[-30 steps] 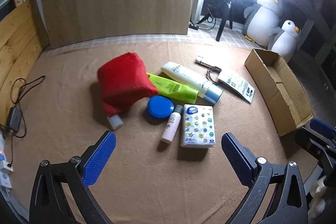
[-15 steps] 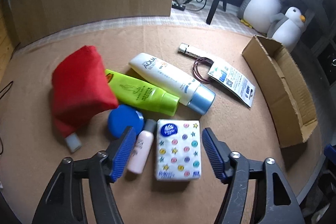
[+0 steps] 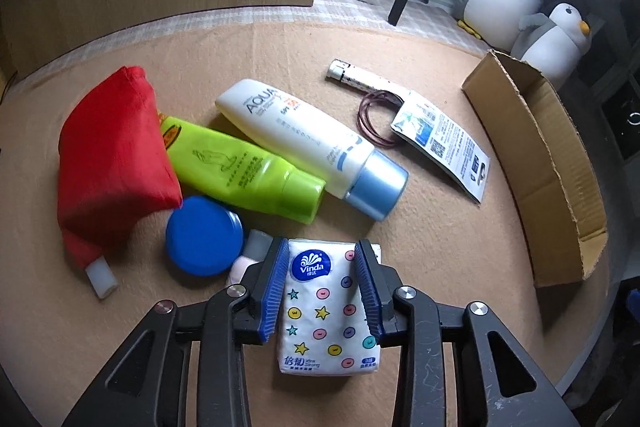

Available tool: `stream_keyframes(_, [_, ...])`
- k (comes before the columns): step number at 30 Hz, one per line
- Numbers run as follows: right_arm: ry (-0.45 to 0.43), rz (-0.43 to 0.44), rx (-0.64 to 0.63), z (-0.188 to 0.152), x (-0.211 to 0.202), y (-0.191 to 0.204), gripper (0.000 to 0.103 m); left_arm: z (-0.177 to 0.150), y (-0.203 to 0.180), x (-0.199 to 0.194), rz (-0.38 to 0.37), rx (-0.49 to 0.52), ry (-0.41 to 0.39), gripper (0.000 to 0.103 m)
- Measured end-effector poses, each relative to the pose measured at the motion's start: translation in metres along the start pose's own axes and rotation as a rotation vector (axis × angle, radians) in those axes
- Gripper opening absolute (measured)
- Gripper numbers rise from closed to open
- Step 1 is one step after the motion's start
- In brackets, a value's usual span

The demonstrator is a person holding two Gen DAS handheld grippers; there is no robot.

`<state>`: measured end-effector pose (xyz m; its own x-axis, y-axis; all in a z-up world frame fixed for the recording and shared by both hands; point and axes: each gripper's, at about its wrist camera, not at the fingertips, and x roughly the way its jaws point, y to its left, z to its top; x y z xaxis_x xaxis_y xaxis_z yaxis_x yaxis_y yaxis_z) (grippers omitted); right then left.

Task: Organize objects
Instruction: 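Move the left tool to the Vinda tissue pack and close on it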

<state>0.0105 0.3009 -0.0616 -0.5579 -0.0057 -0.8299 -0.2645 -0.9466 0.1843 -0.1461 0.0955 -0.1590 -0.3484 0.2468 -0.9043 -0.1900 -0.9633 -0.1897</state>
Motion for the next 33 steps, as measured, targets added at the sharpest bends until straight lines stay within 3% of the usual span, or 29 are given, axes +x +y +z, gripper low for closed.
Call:
stream_keyframes(15, [0.030,0.052,-0.030,-0.004,0.013,0.014,0.097,-0.052,-0.007,-0.023,-0.061,-0.011,-0.008,0.038])
stream_keyframes(18, [0.050,0.070,-0.036,-0.006,0.019,0.018,0.097,-0.061,0.001,-0.031,-0.059,-0.006,-0.018,0.052])
stream_keyframes(22, [0.077,0.102,-0.053,-0.009,0.028,0.026,0.097,-0.075,0.012,-0.041,-0.112,0.005,-0.014,0.070])
stream_keyframes(33, [0.210,0.199,-0.089,-0.004,0.079,0.057,0.097,-0.088,0.008,-0.040,-0.166,0.042,-0.004,0.071])
